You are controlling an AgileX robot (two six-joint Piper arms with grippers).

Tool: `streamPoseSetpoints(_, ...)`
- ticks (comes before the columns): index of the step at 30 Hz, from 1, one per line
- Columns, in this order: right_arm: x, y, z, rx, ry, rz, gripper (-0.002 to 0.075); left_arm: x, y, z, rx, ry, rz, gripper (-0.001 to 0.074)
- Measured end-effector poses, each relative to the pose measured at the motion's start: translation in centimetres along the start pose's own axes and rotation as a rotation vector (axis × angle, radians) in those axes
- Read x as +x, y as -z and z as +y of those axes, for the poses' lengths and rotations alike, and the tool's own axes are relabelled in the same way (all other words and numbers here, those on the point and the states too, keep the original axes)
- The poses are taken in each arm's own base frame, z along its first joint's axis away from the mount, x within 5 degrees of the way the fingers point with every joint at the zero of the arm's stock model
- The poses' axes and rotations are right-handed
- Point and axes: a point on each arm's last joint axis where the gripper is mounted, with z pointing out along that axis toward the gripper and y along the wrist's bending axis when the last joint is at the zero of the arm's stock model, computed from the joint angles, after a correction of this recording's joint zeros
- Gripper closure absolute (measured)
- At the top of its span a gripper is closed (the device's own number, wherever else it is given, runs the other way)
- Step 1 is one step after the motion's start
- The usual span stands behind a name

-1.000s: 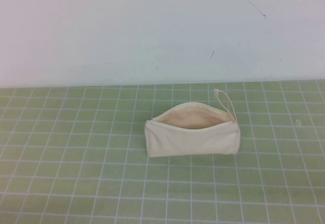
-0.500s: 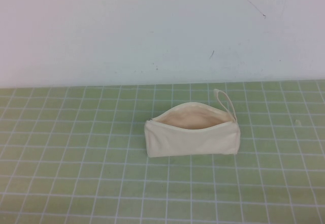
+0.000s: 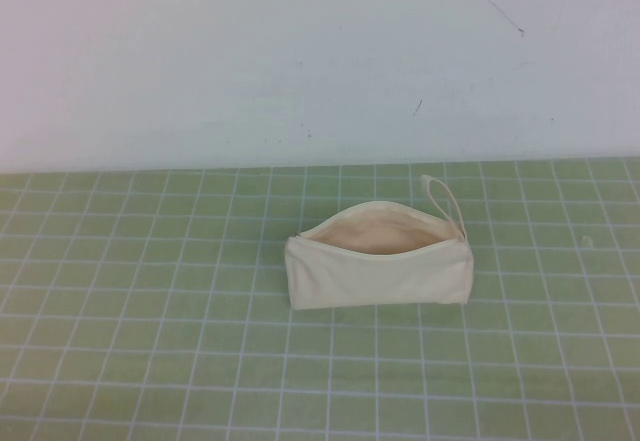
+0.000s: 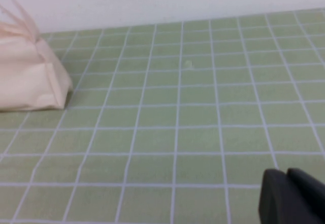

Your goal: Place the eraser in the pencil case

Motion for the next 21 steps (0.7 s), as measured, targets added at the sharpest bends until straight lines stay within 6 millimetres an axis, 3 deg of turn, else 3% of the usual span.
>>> streamPoseSetpoints(21, 0.4, 0.01, -0.18, 0.028, 0.001, 0.044, 0.0727, 0.0, 0.0, 0.0, 0.0, 0.0, 0.0, 0.0738)
